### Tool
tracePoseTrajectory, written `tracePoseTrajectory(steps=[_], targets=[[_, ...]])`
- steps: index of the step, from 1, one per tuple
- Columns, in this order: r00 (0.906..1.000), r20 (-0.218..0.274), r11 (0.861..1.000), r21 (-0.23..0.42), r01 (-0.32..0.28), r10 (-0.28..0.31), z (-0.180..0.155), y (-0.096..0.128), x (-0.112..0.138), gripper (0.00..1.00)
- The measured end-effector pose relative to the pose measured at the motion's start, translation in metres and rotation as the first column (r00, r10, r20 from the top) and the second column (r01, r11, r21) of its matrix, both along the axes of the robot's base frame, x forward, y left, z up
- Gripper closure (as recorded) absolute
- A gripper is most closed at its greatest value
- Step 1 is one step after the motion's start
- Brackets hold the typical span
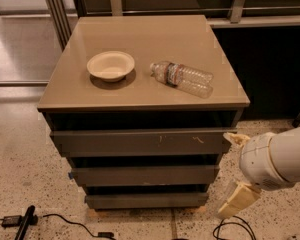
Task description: Open middle drawer
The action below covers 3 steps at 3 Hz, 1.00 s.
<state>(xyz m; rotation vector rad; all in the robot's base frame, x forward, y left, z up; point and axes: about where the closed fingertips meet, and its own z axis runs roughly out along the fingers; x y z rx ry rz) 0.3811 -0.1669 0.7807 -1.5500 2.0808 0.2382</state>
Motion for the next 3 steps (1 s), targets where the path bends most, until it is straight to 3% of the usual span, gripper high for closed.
tracePoseTrajectory(steps=[2, 3], targets=[[0.9997, -0.020, 1.000, -0.005, 0.017, -0.017, -0.018, 0.001, -0.004, 0.00], [0.9985, -0.054, 1.000, 0.011, 0.005, -0.005, -0.049, 0.013, -0.002, 0.00]])
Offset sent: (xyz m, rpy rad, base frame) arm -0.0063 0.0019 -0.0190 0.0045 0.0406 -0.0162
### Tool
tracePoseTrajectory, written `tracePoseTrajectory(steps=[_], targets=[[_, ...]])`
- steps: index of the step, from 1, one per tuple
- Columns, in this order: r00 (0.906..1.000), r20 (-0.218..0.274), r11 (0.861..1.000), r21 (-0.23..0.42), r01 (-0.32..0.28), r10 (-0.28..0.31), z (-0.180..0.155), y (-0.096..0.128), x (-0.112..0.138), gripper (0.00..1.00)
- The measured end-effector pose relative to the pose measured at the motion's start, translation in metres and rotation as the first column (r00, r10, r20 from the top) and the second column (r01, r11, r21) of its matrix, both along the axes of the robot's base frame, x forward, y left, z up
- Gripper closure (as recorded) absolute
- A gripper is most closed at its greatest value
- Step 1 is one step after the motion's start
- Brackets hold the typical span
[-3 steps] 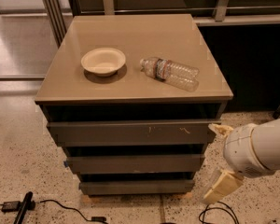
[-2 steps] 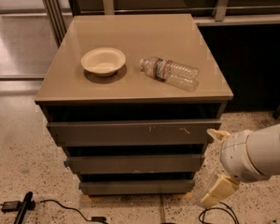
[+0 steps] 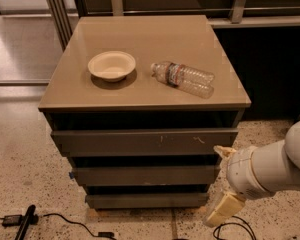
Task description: Open middle drawer
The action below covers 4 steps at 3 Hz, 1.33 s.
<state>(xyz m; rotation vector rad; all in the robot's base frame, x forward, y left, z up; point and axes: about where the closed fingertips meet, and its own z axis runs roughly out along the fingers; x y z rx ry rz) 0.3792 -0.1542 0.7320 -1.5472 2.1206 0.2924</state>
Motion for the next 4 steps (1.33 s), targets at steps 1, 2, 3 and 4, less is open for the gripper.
tracePoseTrajectory(steps=[1, 2, 3, 4], targets=[[0.9998, -0.019, 1.000, 0.024, -0.003, 0.004, -0.063, 0.013, 0.006, 0.00], [0.9998, -0.013, 0.998, 0.054, 0.015, -0.015, -0.103, 0.017, 0.013, 0.00], [0.9994, 0.026, 0.995, 0.098, 0.022, -0.024, -0.139, 0.027, 0.030, 0.00], [0.9994, 0.026, 0.995, 0.098, 0.022, -0.024, -0.139, 0.027, 0.030, 0.00]])
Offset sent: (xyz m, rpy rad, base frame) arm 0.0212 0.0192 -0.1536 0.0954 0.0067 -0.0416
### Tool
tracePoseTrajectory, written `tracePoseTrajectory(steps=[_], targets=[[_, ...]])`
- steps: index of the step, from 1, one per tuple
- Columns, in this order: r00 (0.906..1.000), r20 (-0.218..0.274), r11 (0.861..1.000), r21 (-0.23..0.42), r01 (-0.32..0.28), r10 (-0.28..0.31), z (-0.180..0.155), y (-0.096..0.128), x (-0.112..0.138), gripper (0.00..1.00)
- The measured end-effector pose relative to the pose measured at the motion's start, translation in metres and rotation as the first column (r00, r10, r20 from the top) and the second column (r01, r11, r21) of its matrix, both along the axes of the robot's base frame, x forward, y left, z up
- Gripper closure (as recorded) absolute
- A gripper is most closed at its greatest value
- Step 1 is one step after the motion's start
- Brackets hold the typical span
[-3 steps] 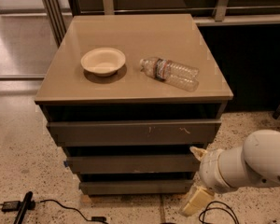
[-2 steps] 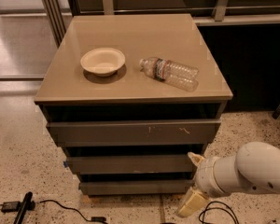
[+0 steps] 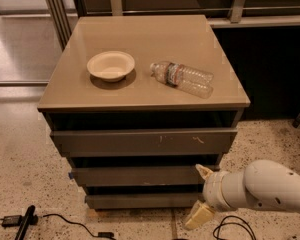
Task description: Open middle drawer
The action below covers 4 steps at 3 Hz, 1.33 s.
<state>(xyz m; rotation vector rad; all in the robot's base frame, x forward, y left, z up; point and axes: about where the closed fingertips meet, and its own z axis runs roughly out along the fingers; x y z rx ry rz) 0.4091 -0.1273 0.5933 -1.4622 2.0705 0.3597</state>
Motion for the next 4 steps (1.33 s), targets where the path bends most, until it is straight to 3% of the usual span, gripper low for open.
tracePoseTrajectory(steps=[1, 2, 3, 4], targets=[[1.0000, -0.002, 1.000, -0.001, -0.009, 0.009, -0.001, 0.002, 0.000, 0.00], [0.9991, -0.001, 0.999, -0.004, -0.041, 0.041, -0.025, 0.014, 0.013, 0.00], [0.9971, 0.053, 0.999, 0.003, -0.054, 0.054, -0.069, 0.019, 0.045, 0.00], [0.9902, 0.128, 0.996, 0.060, -0.064, 0.056, -0.090, 0.019, 0.063, 0.00]])
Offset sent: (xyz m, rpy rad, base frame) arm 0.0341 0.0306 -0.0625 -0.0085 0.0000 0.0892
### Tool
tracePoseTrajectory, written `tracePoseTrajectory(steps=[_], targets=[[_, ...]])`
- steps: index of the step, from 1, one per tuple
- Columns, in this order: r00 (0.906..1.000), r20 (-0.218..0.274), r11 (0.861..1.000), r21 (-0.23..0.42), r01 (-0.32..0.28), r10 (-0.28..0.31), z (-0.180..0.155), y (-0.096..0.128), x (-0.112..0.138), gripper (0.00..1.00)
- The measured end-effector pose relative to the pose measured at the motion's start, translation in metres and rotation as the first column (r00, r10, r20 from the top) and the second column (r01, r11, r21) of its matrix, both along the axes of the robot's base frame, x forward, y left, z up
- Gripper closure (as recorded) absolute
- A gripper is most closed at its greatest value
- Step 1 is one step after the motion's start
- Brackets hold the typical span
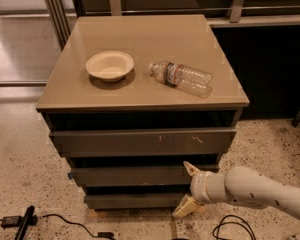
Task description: Open middle drawer
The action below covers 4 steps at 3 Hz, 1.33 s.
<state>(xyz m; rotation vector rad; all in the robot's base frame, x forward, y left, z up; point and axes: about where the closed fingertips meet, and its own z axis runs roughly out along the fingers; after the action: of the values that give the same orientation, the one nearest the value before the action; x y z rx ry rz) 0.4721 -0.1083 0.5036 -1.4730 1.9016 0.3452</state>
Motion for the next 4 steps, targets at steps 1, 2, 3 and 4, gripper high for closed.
tracePoseTrajectory(steps=[1, 2, 3, 4], targets=[[0.9992, 0.037, 0.997, 0.074, 0.009, -0.012, -0.024, -0.002, 0.015, 0.00], [0.9992, 0.037, 0.997, 0.074, 0.009, -0.012, -0.024, -0.002, 0.015, 0.00], [0.9988, 0.048, 0.997, 0.077, -0.002, -0.001, -0.028, 0.002, 0.026, 0.00], [0.9968, 0.077, 0.996, 0.085, -0.025, 0.018, -0.036, 0.009, 0.046, 0.00]])
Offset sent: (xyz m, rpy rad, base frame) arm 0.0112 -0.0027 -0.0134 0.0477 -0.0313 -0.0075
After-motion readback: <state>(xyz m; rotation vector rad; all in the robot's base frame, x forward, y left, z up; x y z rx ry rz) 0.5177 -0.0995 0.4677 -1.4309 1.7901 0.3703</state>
